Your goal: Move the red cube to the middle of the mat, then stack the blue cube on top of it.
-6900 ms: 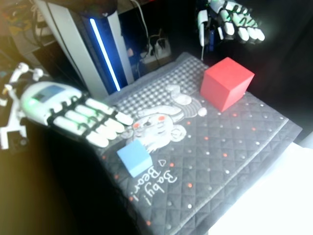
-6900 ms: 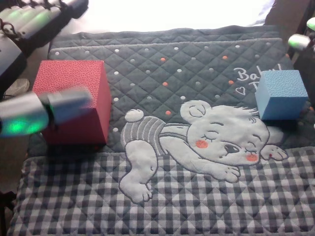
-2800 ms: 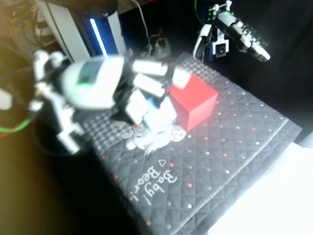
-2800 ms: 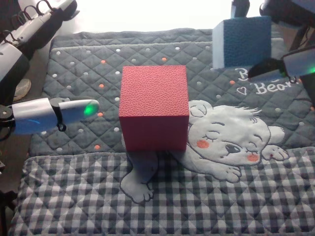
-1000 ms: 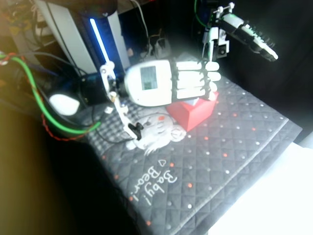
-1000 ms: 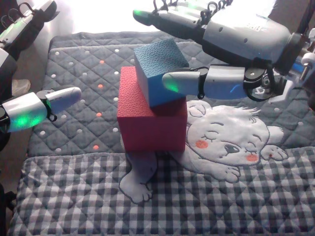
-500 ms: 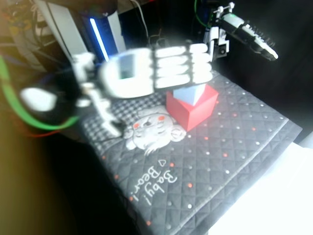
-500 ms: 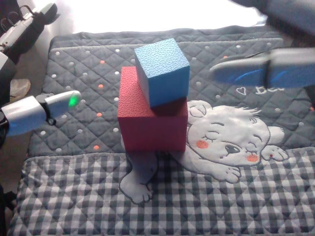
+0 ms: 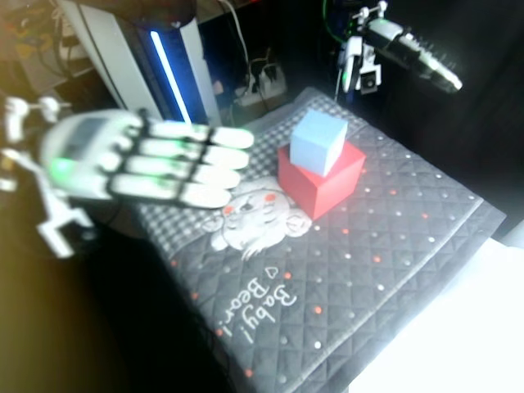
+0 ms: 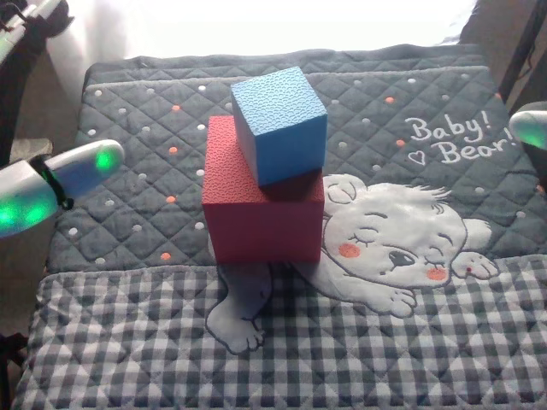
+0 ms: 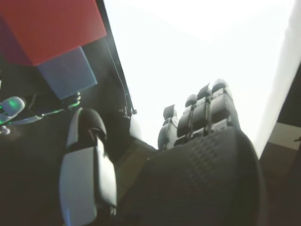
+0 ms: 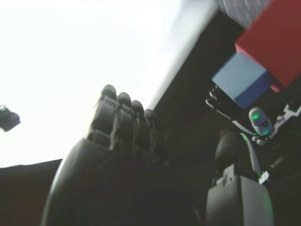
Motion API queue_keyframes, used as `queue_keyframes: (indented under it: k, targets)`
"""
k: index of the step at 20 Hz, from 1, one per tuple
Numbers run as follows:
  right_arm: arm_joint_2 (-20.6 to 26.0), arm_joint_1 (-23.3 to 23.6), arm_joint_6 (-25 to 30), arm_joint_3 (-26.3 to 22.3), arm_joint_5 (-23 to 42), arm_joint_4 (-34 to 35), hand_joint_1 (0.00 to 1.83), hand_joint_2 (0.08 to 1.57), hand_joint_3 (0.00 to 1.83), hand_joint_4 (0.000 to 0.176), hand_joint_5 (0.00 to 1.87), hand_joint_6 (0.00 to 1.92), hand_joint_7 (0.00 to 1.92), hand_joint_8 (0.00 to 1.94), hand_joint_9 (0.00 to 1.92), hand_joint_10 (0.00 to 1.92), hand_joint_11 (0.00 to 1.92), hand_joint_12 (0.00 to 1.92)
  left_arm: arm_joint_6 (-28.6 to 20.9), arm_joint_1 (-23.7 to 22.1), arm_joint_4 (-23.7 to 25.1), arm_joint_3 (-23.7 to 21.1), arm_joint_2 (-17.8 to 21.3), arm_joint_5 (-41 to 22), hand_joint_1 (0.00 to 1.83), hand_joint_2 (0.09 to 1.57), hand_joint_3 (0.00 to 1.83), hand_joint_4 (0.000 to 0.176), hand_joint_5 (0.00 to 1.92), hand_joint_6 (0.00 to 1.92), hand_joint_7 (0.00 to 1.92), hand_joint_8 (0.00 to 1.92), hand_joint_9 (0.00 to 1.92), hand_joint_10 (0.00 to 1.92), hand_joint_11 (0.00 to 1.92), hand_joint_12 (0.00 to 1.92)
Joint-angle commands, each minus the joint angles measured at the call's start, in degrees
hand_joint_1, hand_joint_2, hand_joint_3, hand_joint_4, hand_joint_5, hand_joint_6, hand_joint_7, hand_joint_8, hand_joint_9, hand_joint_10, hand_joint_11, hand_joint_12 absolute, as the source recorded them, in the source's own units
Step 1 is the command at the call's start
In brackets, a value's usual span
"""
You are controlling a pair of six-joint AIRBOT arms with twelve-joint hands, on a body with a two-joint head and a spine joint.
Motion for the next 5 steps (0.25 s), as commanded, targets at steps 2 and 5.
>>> queue_keyframes:
  k: [2, 5]
  targets:
    - [1.9, -0.5, -1.8, -0.9, 9.7, 2.1, 0.41, 1.18, 0.0, 0.076, 0.0, 0.0, 0.0, 0.0, 0.0, 0.0, 0.0, 0.0, -0.2, -0.1, 0.6, -0.4, 1.6, -9.1, 0.22, 0.93, 0.0, 0.176, 0.0, 0.0, 0.0, 0.0, 0.0, 0.0, 0.0, 0.0]
    - [5.5, -3.5, -3.7, -3.5, 17.7, 4.7, 0.3, 1.18, 0.0, 0.082, 0.0, 0.0, 0.0, 0.0, 0.0, 0.0, 0.0, 0.0, -0.3, -0.2, 1.7, -1.5, 4.2, -12.3, 0.09, 0.95, 0.0, 0.176, 0.0, 0.0, 0.0, 0.0, 0.0, 0.0, 0.0, 0.0]
